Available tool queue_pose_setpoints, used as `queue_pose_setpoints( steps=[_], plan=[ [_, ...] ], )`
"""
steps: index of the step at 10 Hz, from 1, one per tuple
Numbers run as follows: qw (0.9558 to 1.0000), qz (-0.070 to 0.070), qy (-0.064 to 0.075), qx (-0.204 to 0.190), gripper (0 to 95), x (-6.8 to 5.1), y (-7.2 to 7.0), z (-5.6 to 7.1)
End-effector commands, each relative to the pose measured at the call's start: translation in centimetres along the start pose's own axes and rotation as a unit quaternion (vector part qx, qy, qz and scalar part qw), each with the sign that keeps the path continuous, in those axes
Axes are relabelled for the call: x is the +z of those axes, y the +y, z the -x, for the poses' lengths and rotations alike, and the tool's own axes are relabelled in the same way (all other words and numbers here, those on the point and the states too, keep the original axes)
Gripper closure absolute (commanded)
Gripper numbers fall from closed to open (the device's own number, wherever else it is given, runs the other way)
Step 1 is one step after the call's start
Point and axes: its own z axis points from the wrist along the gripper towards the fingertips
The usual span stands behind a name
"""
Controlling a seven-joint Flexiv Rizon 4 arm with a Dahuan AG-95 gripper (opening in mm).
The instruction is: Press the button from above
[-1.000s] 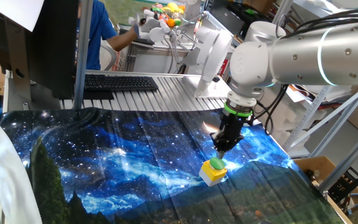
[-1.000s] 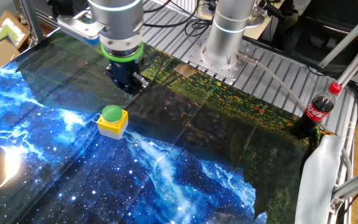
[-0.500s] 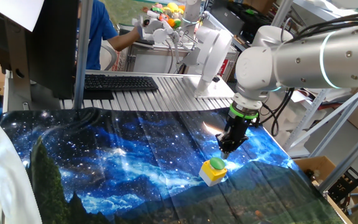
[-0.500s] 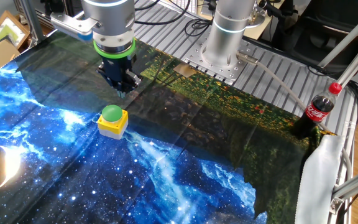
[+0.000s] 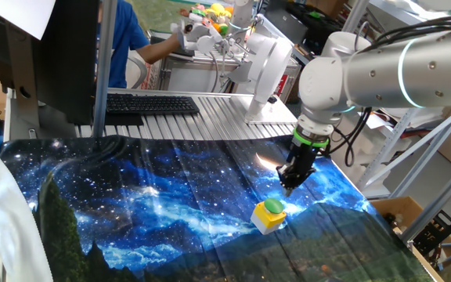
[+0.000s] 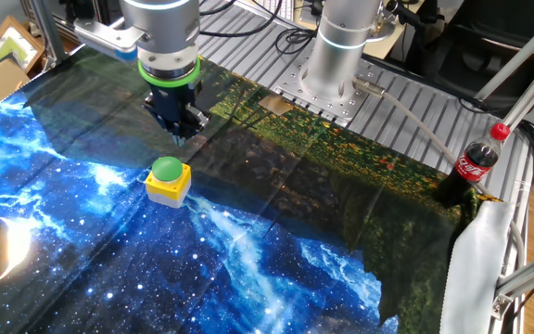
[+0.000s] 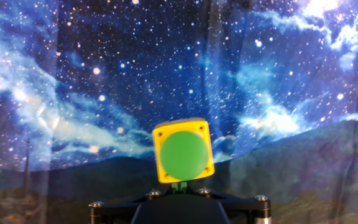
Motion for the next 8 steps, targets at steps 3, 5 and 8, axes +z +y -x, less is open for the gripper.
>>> queue_pose_setpoints(
  steps=[3,5,8],
  plan=[
    [1.0,-0.001,-0.002,0.002,95.0,0.05,-0.08,-0.05],
    [1.0,-0.001,-0.003,0.003,95.0,0.33,-0.02,0.13],
    [1.0,-0.001,-0.005,0.005,95.0,0.82,-0.07,0.74]
  ],
)
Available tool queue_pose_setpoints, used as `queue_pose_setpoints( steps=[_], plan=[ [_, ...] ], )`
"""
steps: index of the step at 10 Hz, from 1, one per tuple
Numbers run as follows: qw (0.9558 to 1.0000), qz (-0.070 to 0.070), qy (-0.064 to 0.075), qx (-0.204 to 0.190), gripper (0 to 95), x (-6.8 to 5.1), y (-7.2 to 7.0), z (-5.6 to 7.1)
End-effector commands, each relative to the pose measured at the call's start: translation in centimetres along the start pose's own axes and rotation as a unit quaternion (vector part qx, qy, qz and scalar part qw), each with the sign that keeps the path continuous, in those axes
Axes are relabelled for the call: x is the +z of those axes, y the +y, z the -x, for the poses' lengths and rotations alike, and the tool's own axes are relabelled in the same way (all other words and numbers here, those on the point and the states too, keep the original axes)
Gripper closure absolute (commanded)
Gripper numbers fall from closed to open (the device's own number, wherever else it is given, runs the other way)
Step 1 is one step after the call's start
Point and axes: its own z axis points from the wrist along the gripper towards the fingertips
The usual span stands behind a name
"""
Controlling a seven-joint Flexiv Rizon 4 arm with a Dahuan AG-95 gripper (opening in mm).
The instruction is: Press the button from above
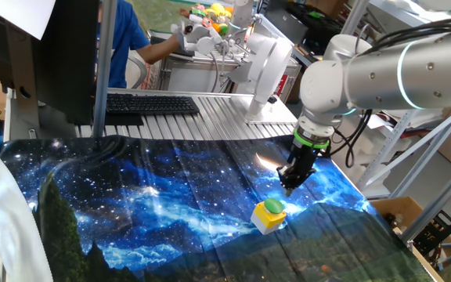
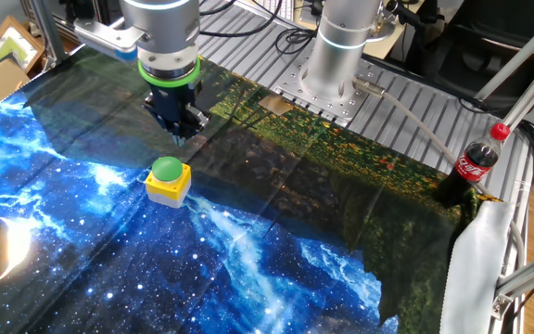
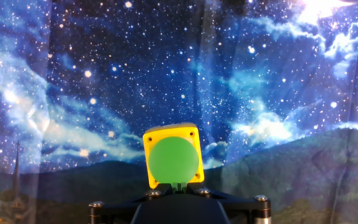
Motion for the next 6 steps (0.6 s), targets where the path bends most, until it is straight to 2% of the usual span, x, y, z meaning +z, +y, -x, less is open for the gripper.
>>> queue_pose_setpoints(
  steps=[1,6],
  plan=[
    [1.0,0.001,0.002,-0.001,95.0,0.06,-0.25,0.76],
    [1.0,0.0,-0.003,-0.003,95.0,0.69,-0.37,1.47]
  ],
)
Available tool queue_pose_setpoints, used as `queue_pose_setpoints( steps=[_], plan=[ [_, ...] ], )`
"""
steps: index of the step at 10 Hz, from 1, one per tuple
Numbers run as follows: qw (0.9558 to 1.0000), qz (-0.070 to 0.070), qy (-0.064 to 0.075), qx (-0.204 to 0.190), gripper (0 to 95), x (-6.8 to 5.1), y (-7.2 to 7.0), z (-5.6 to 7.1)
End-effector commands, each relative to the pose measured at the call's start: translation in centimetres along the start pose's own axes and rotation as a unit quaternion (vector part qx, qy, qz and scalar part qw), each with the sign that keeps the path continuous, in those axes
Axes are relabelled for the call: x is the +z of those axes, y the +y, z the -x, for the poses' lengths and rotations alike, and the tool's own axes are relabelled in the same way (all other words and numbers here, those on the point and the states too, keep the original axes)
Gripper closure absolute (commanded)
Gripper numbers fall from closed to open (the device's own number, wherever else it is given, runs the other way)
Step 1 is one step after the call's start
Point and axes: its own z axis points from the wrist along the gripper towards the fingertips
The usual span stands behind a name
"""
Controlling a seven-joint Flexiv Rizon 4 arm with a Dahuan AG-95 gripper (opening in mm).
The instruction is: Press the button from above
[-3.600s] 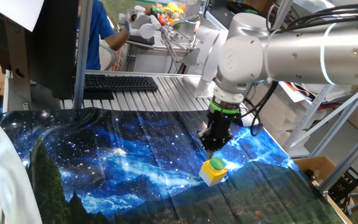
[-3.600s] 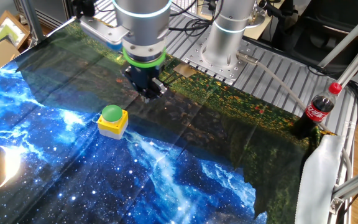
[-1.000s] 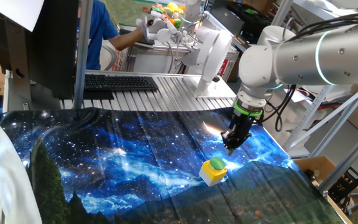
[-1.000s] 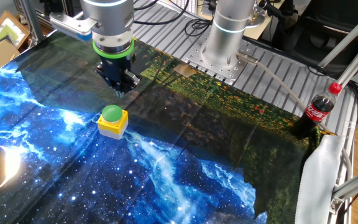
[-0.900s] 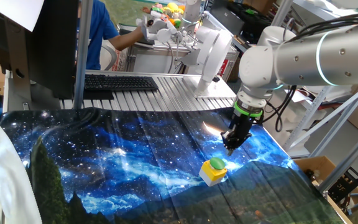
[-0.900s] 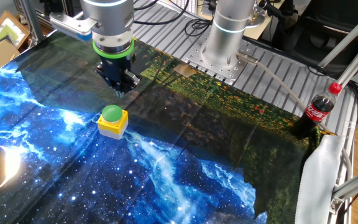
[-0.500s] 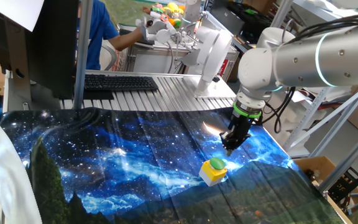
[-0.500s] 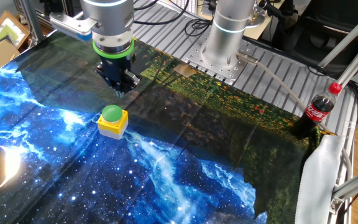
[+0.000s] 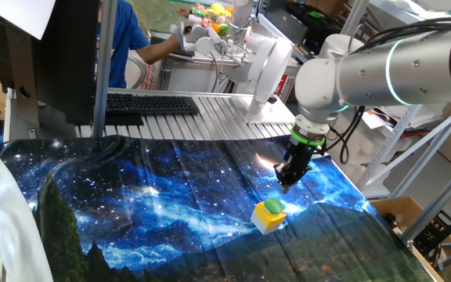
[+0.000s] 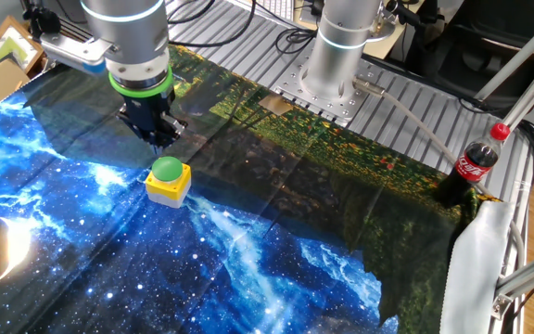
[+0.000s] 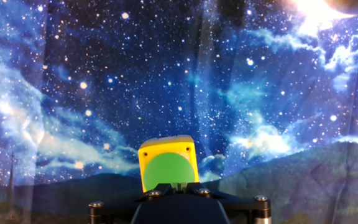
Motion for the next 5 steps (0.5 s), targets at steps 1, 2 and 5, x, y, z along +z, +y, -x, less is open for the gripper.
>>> queue_pose_setpoints(
  steps=[1,2,5],
  plan=[
    [1.0,-0.001,-0.002,0.0,95.0,0.13,0.1,-0.06],
    [1.0,0.0,-0.003,0.001,95.0,0.29,0.13,-0.02],
    [1.0,0.001,-0.005,0.001,95.0,0.91,0.26,0.15]
  ],
)
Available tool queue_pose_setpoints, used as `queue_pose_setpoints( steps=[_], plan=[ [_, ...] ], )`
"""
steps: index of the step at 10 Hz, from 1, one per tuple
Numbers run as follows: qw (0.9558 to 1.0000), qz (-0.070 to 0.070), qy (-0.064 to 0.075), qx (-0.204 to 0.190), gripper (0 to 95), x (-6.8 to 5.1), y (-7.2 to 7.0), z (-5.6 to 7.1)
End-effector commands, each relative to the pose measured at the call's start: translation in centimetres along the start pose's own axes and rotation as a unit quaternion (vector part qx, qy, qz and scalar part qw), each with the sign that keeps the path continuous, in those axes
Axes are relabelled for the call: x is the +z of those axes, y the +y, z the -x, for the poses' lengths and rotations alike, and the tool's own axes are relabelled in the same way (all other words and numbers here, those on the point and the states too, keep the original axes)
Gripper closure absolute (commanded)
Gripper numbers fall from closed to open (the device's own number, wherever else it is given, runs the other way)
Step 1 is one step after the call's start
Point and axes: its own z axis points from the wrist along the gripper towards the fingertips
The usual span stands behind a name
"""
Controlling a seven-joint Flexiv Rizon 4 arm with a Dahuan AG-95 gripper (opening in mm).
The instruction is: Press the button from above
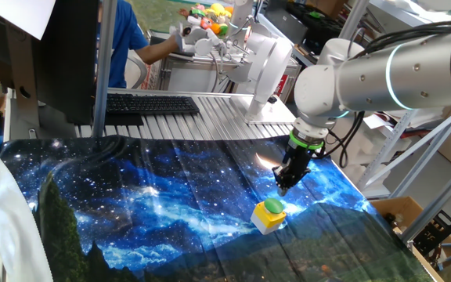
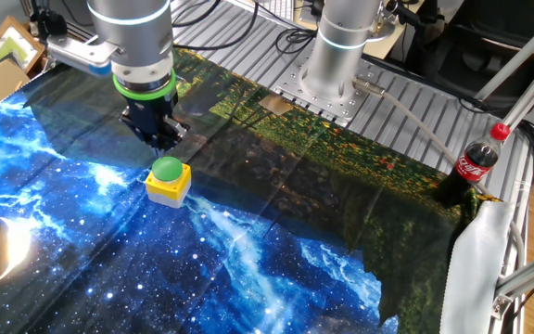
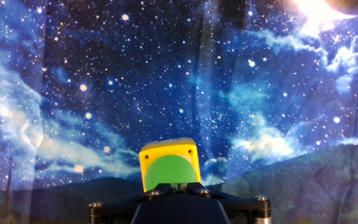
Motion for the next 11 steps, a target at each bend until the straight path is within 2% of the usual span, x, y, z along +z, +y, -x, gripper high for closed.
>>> queue_pose_setpoints(
  steps=[1,4,11],
  plan=[
    [1.0,0.0,-0.003,0.001,95.0,0.4,0.1,0.0],
    [0.9999,0.001,-0.01,0.006,95.0,1.0,0.5,-0.2],
    [0.9998,0.0,-0.017,0.009,95.0,2.0,0.7,0.0]
  ],
)
